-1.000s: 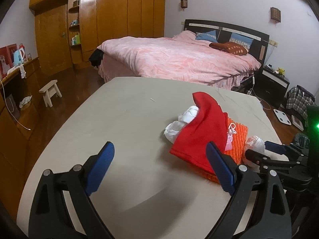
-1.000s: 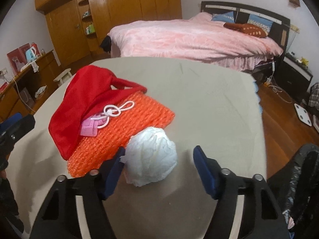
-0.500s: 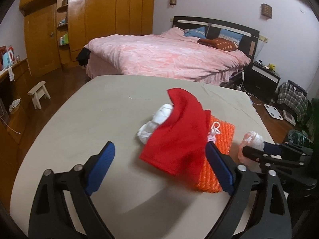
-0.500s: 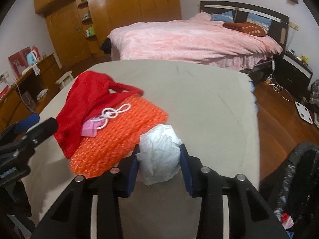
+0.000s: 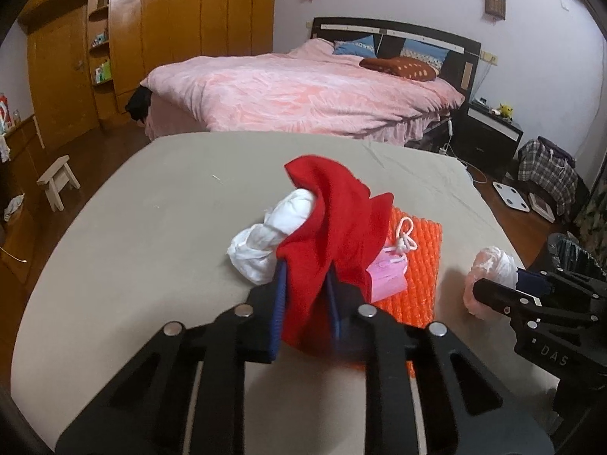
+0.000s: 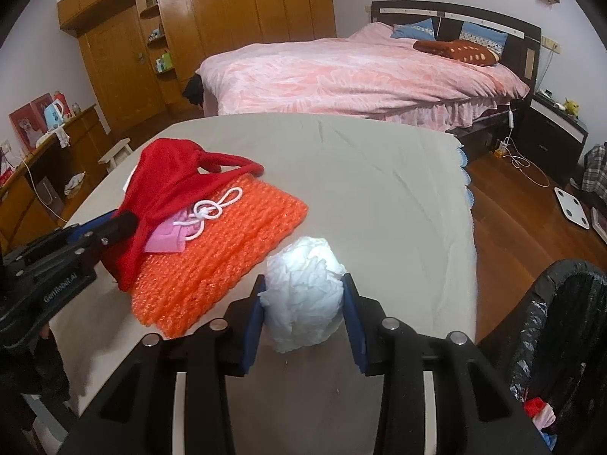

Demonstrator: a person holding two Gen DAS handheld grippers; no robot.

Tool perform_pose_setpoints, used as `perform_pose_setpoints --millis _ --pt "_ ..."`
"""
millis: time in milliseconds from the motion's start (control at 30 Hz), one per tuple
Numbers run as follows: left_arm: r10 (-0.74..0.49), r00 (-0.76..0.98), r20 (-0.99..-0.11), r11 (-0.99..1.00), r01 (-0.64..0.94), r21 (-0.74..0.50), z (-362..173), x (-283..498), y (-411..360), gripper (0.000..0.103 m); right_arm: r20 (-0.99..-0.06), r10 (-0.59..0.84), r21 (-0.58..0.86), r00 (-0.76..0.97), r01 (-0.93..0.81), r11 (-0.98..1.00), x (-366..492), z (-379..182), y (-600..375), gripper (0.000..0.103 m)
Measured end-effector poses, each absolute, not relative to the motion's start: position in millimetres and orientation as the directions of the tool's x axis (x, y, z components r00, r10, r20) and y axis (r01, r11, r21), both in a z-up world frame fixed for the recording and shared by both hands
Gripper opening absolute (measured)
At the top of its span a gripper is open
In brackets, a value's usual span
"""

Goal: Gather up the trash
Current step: 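Grasp the red cloth with the left tool while the right tool holds the tissue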

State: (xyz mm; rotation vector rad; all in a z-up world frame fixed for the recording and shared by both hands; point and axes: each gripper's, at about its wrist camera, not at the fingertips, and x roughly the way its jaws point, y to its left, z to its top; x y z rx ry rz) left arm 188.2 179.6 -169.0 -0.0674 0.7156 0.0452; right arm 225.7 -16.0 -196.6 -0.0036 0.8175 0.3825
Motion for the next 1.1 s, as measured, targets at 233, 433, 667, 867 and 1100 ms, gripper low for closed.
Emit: perform_pose_setpoints --millis 233,433,667,867,1100 --pt "0.030 0.797 -0.603 0.994 -0.087 -0.066 -146 167 179 0.010 -0.699 0.338 0.152 0.630 -0.331 0.931 222 -189 -19 0.039" --pt "0.000 0.794 -0.608 0.991 -0.079 -0.104 -139 148 175 0.010 -0.697 0.348 0.161 0.627 -0.337 0.928 218 -187 -20 0.039" --pt "0.004 0.749 -0.662 0.991 -0.091 -0.098 -157 148 179 0.046 -0.712 0.342 0.157 0.613 -0.336 0.929 215 -193 -20 0.039" --pt "0.023 0.778 -0.628 0.993 -0.091 -0.078 -145 156 179 0.054 -0.711 0.337 0.156 0.617 -0.329 0.931 218 -192 -23 0.039" --pt "0.004 0.752 -0.659 0.994 -0.074 -0.078 -154 181 177 0.031 -0.704 0.347 0.154 0.619 -0.343 0.926 219 -187 -18 0.039"
